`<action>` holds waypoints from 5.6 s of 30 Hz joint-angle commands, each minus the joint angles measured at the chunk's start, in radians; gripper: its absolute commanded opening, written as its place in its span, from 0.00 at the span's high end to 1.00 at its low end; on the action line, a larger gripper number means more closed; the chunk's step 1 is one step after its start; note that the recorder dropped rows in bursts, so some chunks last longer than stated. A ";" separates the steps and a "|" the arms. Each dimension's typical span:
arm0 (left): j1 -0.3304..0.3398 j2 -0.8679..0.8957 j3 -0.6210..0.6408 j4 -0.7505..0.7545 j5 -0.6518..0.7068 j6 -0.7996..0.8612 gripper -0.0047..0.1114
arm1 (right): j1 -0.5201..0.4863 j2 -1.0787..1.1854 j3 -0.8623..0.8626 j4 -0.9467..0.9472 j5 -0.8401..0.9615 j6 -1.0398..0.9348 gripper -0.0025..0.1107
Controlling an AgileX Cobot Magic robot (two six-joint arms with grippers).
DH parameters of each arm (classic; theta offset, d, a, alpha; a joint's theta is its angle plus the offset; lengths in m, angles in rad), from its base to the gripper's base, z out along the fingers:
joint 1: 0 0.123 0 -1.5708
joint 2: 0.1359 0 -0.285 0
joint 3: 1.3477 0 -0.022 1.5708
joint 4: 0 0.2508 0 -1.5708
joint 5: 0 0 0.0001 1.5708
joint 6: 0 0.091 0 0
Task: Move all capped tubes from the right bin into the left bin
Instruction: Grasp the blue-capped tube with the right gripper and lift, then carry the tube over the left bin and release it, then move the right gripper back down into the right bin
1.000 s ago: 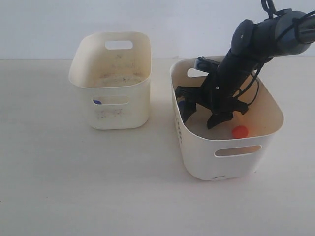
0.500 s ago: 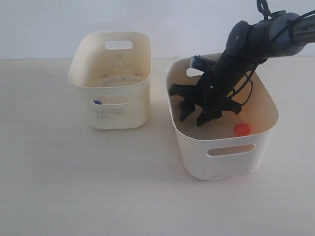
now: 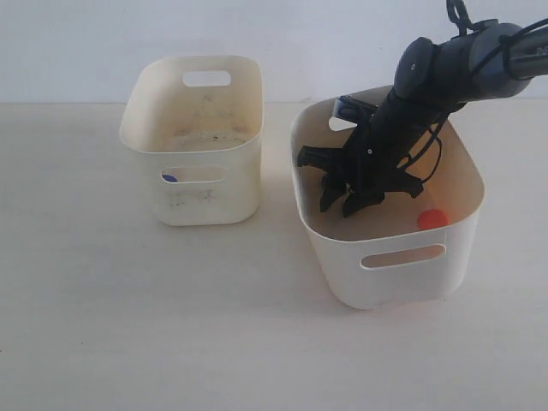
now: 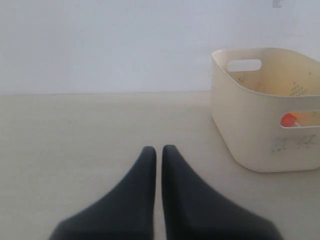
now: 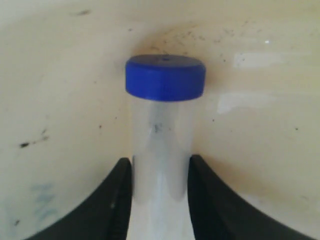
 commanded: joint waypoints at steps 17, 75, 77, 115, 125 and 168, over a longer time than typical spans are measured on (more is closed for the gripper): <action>0.000 0.003 -0.004 -0.006 -0.007 -0.010 0.92 | -0.011 -0.051 0.016 -0.054 0.024 -0.029 0.98; 0.000 0.003 -0.004 -0.006 -0.007 -0.010 0.92 | -0.030 -0.533 0.016 0.333 -0.167 -0.318 0.98; 0.000 0.003 -0.004 -0.006 -0.007 -0.010 0.92 | 0.038 -0.511 0.016 0.394 -0.268 -0.379 0.98; 0.000 0.003 -0.004 -0.006 -0.007 -0.010 0.92 | 0.245 -0.403 -0.116 -0.009 -0.196 -0.314 0.90; 0.000 0.003 -0.004 -0.006 -0.007 -0.010 0.92 | 0.191 -0.455 -0.116 -0.598 0.404 0.051 0.98; 0.000 0.003 -0.004 -0.006 -0.007 -0.010 0.92 | 0.154 -0.182 -0.112 -0.684 0.329 0.226 0.98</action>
